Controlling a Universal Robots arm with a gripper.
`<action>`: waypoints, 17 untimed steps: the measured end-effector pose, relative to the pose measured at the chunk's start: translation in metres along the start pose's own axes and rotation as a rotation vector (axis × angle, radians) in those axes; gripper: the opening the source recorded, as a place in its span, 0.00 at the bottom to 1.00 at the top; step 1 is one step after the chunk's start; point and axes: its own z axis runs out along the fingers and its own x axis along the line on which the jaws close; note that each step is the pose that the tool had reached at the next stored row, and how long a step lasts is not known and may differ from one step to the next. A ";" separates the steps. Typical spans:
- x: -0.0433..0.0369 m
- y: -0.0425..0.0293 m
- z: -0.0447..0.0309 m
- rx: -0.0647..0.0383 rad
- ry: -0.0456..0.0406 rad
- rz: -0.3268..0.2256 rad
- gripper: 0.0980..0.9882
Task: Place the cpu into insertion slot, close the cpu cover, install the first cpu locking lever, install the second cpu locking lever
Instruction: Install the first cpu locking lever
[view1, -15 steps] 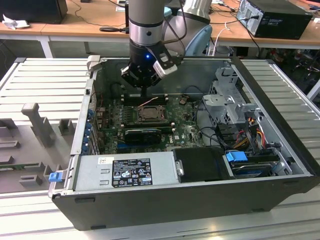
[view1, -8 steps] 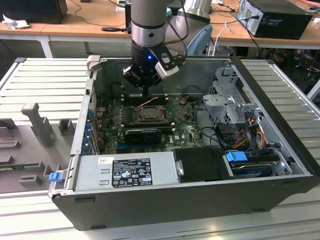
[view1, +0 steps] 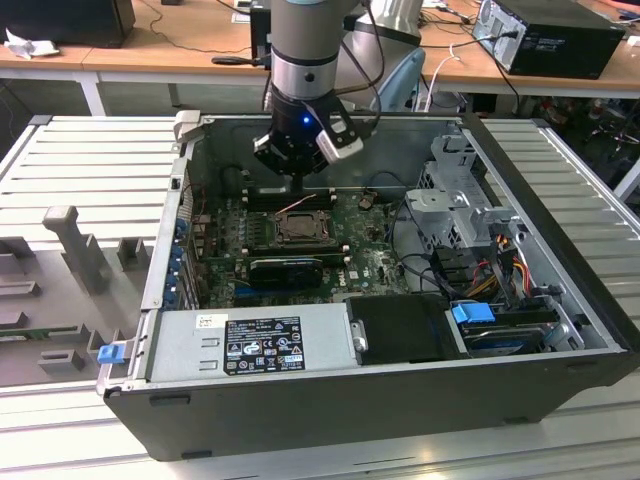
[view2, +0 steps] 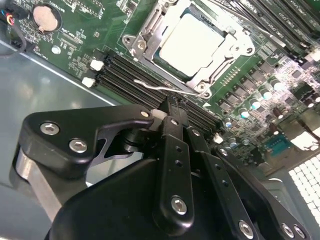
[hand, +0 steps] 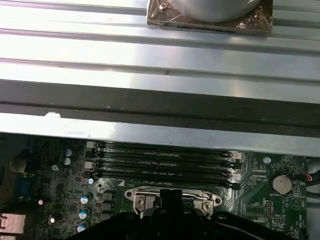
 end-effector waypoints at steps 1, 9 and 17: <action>-0.0009 -0.0001 0.0005 0.000 -0.0004 0.003 0.01; -0.0022 -0.0005 0.0024 -0.020 -0.0017 0.004 0.01; -0.0054 -0.0019 0.0112 -0.063 -0.0048 0.007 0.01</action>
